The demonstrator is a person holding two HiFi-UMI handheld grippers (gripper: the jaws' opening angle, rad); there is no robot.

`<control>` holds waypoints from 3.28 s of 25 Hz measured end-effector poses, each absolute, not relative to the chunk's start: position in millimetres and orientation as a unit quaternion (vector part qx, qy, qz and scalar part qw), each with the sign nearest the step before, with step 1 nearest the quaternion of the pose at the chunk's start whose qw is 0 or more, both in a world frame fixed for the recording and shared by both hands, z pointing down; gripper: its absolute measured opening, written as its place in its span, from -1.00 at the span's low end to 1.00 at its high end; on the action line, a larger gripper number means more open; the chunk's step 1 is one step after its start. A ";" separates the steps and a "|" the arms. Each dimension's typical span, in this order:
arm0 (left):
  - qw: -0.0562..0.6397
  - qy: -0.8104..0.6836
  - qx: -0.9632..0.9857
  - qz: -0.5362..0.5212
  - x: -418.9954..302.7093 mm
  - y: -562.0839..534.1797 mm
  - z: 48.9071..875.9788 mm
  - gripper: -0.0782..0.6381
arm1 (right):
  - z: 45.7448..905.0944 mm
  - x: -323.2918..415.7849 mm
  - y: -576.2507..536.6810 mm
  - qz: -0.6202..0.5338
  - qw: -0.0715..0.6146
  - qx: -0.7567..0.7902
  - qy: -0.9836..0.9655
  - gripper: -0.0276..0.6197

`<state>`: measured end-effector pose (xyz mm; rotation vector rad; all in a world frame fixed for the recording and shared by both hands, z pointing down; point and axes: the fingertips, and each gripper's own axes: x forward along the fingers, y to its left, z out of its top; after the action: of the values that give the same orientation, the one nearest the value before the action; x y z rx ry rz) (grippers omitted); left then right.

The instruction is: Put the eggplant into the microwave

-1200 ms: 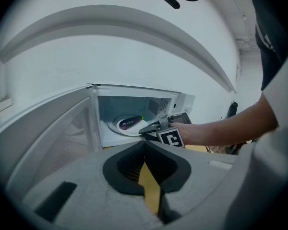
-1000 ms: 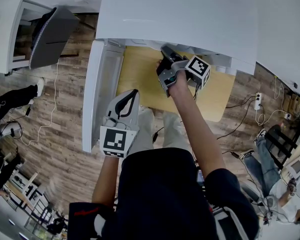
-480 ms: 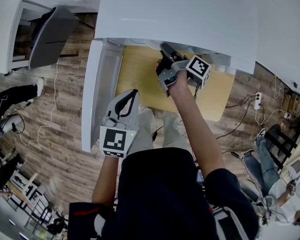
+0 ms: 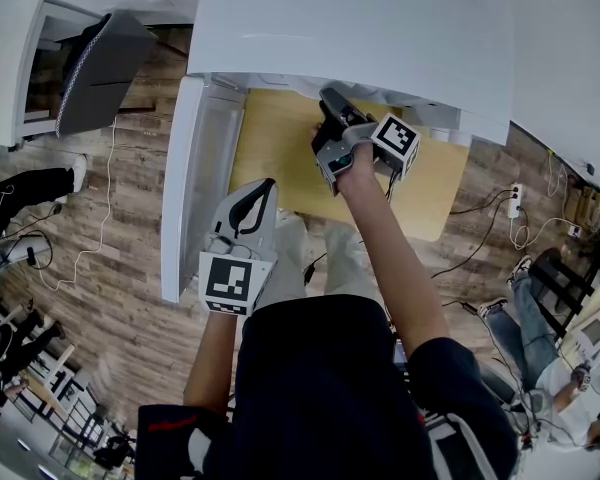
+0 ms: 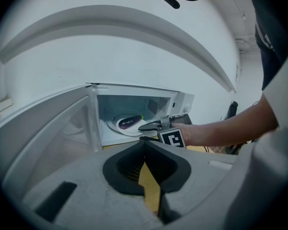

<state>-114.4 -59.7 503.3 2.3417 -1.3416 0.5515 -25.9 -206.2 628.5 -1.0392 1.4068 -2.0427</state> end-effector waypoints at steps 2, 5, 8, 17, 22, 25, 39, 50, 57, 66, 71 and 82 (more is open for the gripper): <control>0.193 -0.478 0.834 0.196 -114.0 -59.0 503.6 -0.74 | 627.9 -25.3 -204.7 -0.740 0.222 -0.379 0.511 -0.55; 0.192 -0.478 0.834 0.195 -113.0 -57.6 504.0 -0.74 | 626.6 -24.6 -200.6 -0.736 0.216 -0.380 0.517 -0.58; 0.192 -0.478 0.835 0.195 -112.3 -57.8 504.6 -0.74 | 627.7 -25.6 -195.6 -0.734 0.202 -0.384 0.523 -0.67; 0.193 -0.479 0.834 0.195 -112.7 -57.1 504.8 -0.74 | 628.9 -31.7 -195.2 -0.730 0.175 -0.386 0.536 -0.83; 0.193 -0.480 0.833 0.195 -113.3 -57.1 505.4 -0.74 | 627.9 -31.3 -199.7 -0.726 0.174 -0.388 0.540 -0.85; 0.193 -0.480 0.833 0.195 -112.9 -56.4 505.6 -0.74 | 628.1 -30.1 -203.0 -0.726 0.175 -0.389 0.540 -0.85; 0.186 -0.482 0.835 0.189 -116.8 -61.8 497.3 -0.74 | 620.2 -26.2 -202.1 -0.724 0.180 -0.389 0.540 -0.84; 0.142 -0.496 0.843 0.151 -109.0 -66.5 446.2 -0.74 | 549.2 -17.4 -159.9 -0.662 0.121 -0.367 0.642 -0.88; 0.112 -0.498 0.850 0.133 -103.7 -63.1 410.8 -0.74 | 473.1 -15.7 -129.1 -0.511 0.039 -0.360 0.779 -0.88; 0.063 -0.506 0.853 0.110 -97.1 -60.0 355.6 -0.74 | 365.4 -15.7 -98.2 -0.298 -0.005 -0.358 0.885 -0.88; 0.036 -0.511 0.854 0.094 -98.1 -59.6 320.6 -0.74 | 317.4 -15.3 -84.7 -0.201 -0.013 -0.358 0.912 -0.88; -0.033 -0.518 0.852 0.065 -100.2 -44.2 249.7 -0.74 | 234.5 -3.9 -62.0 -0.098 0.035 -0.363 0.926 -0.88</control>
<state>-100.2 -44.2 249.7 2.7355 -1.6620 0.2101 -3.9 -62.0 234.5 -1.1163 2.8460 -0.3020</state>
